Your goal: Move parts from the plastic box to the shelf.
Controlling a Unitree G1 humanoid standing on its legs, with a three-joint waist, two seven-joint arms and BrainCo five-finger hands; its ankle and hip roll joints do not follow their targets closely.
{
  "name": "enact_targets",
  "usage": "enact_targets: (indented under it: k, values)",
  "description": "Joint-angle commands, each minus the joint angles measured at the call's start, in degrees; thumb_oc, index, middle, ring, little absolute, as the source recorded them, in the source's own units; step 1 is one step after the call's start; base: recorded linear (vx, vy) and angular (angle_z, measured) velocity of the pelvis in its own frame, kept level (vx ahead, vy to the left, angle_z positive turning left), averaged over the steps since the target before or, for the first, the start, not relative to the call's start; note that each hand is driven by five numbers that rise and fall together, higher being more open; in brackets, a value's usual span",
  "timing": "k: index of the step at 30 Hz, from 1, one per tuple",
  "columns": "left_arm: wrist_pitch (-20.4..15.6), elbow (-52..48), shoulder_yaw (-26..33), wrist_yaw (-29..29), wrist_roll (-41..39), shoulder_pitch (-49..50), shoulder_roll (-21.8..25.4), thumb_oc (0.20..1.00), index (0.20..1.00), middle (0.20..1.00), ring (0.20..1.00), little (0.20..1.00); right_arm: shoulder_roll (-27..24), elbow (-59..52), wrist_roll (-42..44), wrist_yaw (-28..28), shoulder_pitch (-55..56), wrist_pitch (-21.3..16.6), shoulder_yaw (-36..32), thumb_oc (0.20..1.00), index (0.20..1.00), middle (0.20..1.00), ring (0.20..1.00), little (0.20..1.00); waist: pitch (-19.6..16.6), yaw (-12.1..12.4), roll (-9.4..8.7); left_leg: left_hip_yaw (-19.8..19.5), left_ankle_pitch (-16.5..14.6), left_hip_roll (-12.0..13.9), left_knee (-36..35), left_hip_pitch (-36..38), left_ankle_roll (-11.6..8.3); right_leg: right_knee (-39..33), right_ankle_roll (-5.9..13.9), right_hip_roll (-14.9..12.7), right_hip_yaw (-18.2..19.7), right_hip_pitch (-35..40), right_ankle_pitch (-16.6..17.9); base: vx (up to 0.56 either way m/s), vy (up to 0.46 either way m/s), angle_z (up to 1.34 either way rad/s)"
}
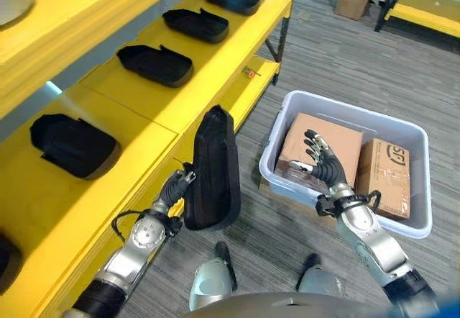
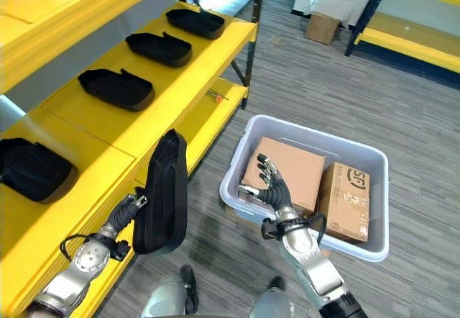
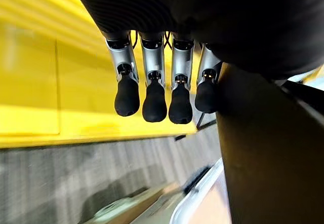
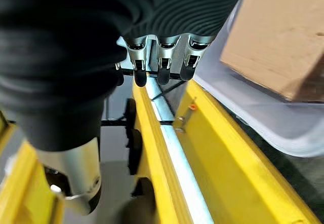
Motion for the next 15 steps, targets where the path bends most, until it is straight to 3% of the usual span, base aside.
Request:
enact_targets:
  k: [1,2,4,7,10,12,15]
  values:
    - [-3.6,-4.4,-0.5,-0.6,-0.3,-0.2,-0.3,0.200,0.200,0.200,0.200,0.200,-2.9,-3.4,1.7,2.3,1.8,-6.0,-4.6,1.000,1.000,1.000,1.000,1.000,-3.0,-2.3,0.63,-3.1,-2.9,-4.0,-3.1,2.1,-1.83,-4.1,-0.95,8.6,7.0,5.9,-5.5,0.00,-0.109,0.73]
    - [-3.3,-4.7,-0.9,-0.3,-0.4,0.2,-0.6,0.200,0.200,0.200,0.200,0.200,-3.4,-3.5,1.7,3.1,2.6,-6.7,-4.8,1.000,1.000,1.000,1.000,1.000,-3.0,-2.7,0.30,-4.4,-2.4,-4.3,-2.8,1.4,-2.17,-4.9,-1.93,10.6,9.4,6.3,-5.7,-0.03,-0.096,0.81]
    - [-3.2,-4.6,-1.8,0.8,-0.8,0.4,-1.2,0.200,0.200,0.200,0.200,0.200,-4.0,-3.2,1.0,4.1,2.9,-7.8,-4.3,1.000,1.000,1.000,1.000,1.000,-2.8,-3.1,-0.11,-6.8,-2.0,-4.9,-1.9,0.0,-2.31,-6.6,-3.00,12.1,12.4,6.4,-5.0,-0.09,-0.115,0.56]
    - [-2.6,-2.5,-2.0,1.9,-5.3,-0.5,-3.0,0.200,0.200,0.200,0.200,0.200,-4.6,-1.2,1.5,4.9,1.4,-8.6,-3.0,1.000,1.000,1.000,1.000,1.000,-2.5,-2.5,-0.42,-9.2,-1.1,-5.4,-2.8,-0.9,-2.82,-10.6,-3.10,11.8,12.3,7.2,-3.2,-0.15,-0.146,0.20]
    - [-3.8,-3.0,-2.3,2.2,-4.1,-0.6,-4.7,0.200,0.200,0.200,0.200,0.200,-4.3,-0.3,-0.4,5.3,0.6,-9.7,-2.0,1.000,1.000,1.000,1.000,1.000,-1.3,-2.1,0.19,-10.2,0.3,-5.0,-2.3,-3.5,-3.77,-11.5,-3.61,11.3,11.8,7.7,-3.0,-0.25,-0.128,0.35]
    - [-4.5,-2.6,-4.0,-1.2,-2.1,-3.2,-5.1,0.200,0.200,0.200,0.200,0.200,-5.6,-2.8,-1.2,1.1,2.9,-9.2,-2.3,1.000,1.000,1.000,1.000,1.000,-0.9,-7.3,0.46,10.3,-0.3,0.3,2.2,-2.8,-5.19,-11.5,-2.92,8.2,3.5,9.0,-3.3,-0.26,-0.047,1.91]
    - [-4.3,-3.5,-4.6,-1.9,-2.1,-3.8,-4.8,0.200,0.200,0.200,0.200,0.200,-6.2,-2.6,-0.8,1.7,3.3,-10.0,-2.9,1.000,1.000,1.000,1.000,1.000,-0.9,-9.0,0.33,14.0,-2.1,2.5,5.8,-1.1,-5.07,-11.2,-2.90,6.9,1.6,9.3,-3.4,-0.10,0.048,1.76]
